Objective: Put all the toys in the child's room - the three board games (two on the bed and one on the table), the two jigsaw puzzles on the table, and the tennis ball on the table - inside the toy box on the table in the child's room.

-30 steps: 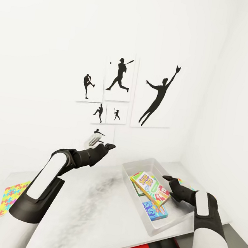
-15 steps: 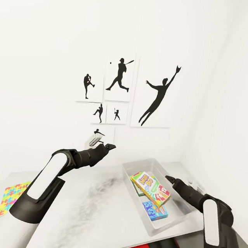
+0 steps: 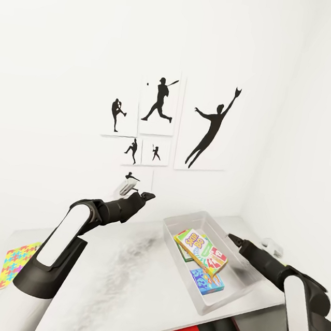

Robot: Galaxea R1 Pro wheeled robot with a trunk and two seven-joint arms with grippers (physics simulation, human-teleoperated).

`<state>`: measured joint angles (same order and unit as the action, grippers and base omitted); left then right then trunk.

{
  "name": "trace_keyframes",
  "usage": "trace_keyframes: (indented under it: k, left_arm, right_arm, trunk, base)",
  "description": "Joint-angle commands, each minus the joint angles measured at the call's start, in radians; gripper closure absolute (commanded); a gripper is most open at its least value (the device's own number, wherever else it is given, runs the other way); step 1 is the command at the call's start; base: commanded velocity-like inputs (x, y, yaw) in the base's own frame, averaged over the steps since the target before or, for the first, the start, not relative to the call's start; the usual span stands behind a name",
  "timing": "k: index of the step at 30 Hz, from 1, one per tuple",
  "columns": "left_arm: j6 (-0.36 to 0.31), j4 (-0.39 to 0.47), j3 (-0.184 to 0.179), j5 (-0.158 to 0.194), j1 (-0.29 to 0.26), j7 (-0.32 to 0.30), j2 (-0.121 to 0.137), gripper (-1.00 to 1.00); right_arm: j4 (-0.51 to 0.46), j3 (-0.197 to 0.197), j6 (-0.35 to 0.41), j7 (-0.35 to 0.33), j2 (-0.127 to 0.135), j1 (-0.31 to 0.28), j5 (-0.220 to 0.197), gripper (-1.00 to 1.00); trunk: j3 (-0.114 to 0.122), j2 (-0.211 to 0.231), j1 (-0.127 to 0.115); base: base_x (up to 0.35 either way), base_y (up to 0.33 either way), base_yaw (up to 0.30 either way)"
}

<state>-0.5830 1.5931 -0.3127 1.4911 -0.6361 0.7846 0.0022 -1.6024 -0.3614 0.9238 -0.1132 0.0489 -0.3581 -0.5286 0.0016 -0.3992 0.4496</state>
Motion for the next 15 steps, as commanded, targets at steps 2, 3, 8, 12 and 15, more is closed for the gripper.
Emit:
trace_keyframes:
  k: [2, 3, 8, 12, 15]
  left_arm:
    - [0.000, 0.001, -0.001, 0.008, -0.001, 0.008, -0.001, -1.00]
    - [0.000, 0.001, -0.001, 0.008, -0.001, 0.008, -0.001, -1.00]
    - [0.000, 0.001, -0.001, 0.007, -0.001, 0.008, -0.001, -1.00]
    - [0.000, 0.001, -0.002, 0.006, 0.000, 0.008, -0.001, -1.00]
    - [0.000, 0.001, -0.002, 0.006, 0.000, 0.008, 0.000, -1.00]
  right_arm:
    - [-0.004, 0.000, -0.012, -0.085, 0.041, 0.011, 0.009, -1.00]
    - [-0.004, 0.000, -0.012, -0.085, 0.041, 0.011, 0.009, -1.00]
    - [-0.008, -0.008, -0.039, -0.266, 0.110, 0.053, 0.009, -1.00]
    - [-0.010, -0.022, -0.068, -0.405, 0.151, 0.075, 0.010, -1.00]
    - [-0.010, -0.030, -0.089, -0.482, 0.169, 0.083, 0.010, -1.00]
  trunk:
    - [0.000, -0.001, 0.000]
    - [0.000, -0.001, 0.000]
    - [0.000, -0.001, 0.000]
    - [0.000, -0.001, 0.000]
    - [0.000, -0.001, 0.000]
  base:
    - [0.000, 0.000, 0.000]
    - [0.000, 0.000, 0.000]
    - [0.000, 0.000, 0.000]
    - [0.000, 0.000, 0.000]
    - [0.000, 0.000, 0.000]
